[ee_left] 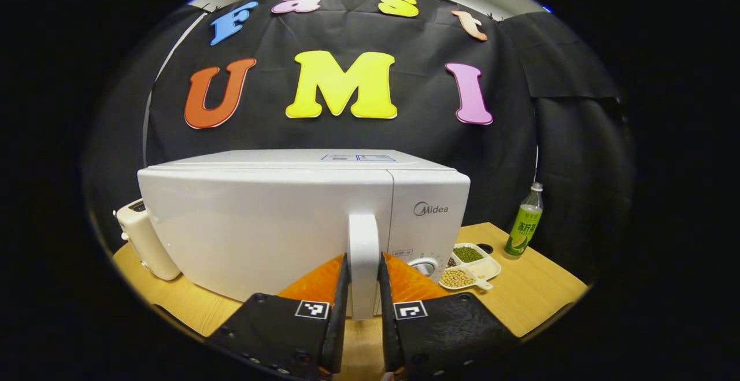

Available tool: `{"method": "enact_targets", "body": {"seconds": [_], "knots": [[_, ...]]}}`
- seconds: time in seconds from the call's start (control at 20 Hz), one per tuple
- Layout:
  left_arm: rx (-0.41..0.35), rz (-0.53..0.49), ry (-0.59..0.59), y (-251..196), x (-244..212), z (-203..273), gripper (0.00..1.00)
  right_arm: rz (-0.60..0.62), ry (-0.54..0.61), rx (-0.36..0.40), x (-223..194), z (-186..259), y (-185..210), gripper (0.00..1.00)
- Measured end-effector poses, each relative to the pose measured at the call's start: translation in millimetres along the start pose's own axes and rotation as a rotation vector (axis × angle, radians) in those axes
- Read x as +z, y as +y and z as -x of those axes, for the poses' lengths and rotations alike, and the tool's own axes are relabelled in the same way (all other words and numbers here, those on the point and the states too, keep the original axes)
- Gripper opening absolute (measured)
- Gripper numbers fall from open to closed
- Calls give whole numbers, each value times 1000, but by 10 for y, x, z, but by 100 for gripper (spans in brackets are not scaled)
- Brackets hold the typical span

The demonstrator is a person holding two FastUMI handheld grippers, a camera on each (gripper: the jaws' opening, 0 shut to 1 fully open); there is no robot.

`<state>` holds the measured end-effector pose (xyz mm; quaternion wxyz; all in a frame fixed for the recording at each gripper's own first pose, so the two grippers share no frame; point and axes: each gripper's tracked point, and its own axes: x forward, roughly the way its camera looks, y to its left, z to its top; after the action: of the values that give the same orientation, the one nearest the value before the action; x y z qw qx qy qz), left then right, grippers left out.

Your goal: Open the microwave oven with the left hand, put the food in, and close the microwave oven.

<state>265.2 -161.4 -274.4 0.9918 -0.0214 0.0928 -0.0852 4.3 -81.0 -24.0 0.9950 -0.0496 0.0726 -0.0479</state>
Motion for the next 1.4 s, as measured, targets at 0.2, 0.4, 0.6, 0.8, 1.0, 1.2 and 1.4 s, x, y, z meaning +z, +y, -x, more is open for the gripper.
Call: {"method": "enact_targets", "body": {"seconds": [0.2,0.4,0.6,0.8,1.0,1.2,1.4], "knots": [[12,25,-8,0,12,-9,11,0,14,12,-5,-18,30,97],[29,55,-12,-9,7,25,5,11,15,20,7,-27,50,96],[7,59,4,-4,-43,197,0,7,2,43,49,-44,104,96],[-41,48,-15,38,-111,603,0,17,-11,88,50,-80,260,97],[-68,9,-6,197,-206,1085,2,0,-12,170,49,-110,572,97],[-33,-12,11,474,-297,1512,22,-7,-27,235,97,-60,870,97],[34,-9,31,858,-380,1808,78,-7,-40,280,128,48,1118,97]]}}
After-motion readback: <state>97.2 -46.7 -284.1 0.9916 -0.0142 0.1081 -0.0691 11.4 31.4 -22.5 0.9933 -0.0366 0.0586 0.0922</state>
